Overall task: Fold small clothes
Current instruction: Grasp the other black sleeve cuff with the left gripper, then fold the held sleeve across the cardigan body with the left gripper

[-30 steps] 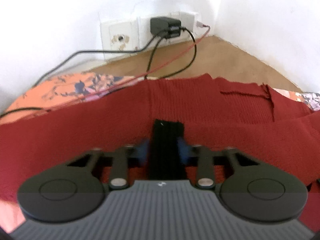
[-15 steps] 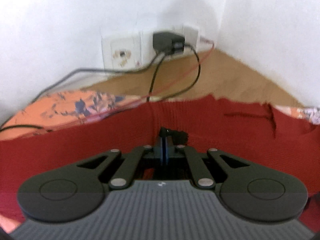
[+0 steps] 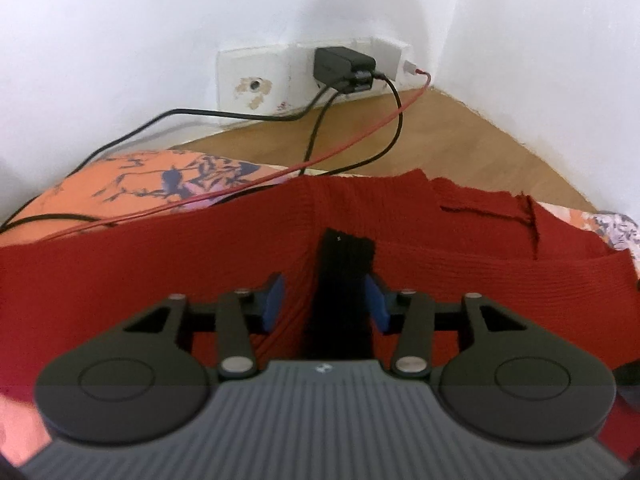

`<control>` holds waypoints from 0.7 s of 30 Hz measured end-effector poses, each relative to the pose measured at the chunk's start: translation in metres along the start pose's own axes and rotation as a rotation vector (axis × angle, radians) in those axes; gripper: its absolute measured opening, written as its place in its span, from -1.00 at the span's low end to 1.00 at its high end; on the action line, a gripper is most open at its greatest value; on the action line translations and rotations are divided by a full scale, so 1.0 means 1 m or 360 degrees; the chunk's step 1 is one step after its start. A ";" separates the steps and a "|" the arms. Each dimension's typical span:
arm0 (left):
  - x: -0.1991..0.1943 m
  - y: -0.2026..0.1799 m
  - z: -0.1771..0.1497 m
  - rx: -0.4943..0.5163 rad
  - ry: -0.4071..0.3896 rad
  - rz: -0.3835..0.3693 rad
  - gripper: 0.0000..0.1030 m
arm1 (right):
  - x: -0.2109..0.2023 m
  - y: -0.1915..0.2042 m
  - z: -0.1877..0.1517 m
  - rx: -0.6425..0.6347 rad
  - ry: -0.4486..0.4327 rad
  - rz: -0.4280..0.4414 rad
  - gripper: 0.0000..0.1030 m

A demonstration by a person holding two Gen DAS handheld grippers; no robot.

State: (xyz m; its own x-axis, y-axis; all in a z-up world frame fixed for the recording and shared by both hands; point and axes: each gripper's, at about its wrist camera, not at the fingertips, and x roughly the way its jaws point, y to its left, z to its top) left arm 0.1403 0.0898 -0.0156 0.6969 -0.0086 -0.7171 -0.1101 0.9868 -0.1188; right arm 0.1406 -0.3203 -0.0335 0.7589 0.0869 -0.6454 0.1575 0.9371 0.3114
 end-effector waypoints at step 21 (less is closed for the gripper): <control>-0.075 0.141 -0.053 -0.0728 0.0075 0.0149 -0.05 | -0.084 0.052 -0.050 -0.0085 0.0136 0.0137 0.35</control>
State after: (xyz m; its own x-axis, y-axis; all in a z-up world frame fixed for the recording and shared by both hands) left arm 0.0350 0.2213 -0.0145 0.6372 0.0589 -0.7684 -0.4793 0.8111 -0.3352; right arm 0.0533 -0.2622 0.0023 0.7111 0.1944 -0.6756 0.0581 0.9414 0.3321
